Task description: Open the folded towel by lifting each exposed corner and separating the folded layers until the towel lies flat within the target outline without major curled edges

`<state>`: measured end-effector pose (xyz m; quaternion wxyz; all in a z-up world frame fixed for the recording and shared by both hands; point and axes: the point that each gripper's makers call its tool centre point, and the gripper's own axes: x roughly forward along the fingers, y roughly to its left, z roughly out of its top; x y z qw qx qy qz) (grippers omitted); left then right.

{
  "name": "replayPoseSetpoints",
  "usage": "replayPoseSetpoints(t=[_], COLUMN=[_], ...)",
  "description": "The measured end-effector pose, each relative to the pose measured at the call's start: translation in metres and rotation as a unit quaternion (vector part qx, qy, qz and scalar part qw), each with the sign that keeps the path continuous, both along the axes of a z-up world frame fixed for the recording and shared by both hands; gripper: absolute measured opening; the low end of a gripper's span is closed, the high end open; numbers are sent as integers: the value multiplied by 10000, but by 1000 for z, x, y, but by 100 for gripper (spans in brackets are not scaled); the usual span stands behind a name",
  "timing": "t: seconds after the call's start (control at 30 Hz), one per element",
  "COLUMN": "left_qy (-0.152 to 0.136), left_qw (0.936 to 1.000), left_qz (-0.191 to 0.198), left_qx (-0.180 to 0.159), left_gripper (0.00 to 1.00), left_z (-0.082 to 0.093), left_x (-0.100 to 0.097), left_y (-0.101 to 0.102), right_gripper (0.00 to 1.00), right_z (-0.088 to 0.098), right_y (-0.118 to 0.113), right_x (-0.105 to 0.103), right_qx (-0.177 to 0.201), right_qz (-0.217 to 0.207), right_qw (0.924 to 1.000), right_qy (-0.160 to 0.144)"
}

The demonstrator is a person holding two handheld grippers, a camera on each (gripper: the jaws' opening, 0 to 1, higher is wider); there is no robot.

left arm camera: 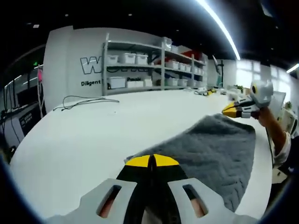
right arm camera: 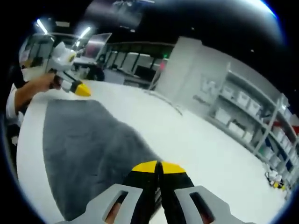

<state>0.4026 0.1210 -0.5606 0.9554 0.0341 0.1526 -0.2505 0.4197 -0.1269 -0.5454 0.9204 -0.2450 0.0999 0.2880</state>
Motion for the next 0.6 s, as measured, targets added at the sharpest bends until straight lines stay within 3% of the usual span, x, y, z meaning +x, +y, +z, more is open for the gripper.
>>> replayPoseSetpoints(t=[0.2, 0.3, 0.47, 0.6], left_qy=[228, 278, 561, 648], left_qw=[9995, 9995, 9982, 9979], left_qz=[191, 106, 15, -4], left_qx=[72, 62, 206, 66], left_gripper=[1, 1, 1, 1], left_z=[-11, -11, -29, -29], left_x=[3, 10, 19, 27], left_y=[2, 0, 1, 7], right_gripper=[0, 0, 0, 0], right_z=[-13, -30, -43, -42], right_y=[4, -4, -4, -8], right_x=[1, 3, 3, 4], right_qx=[-228, -1004, -1011, -964], right_qz=[35, -104, -110, -146], right_qw=[9996, 9948, 9942, 9945], right_qy=[144, 103, 353, 384])
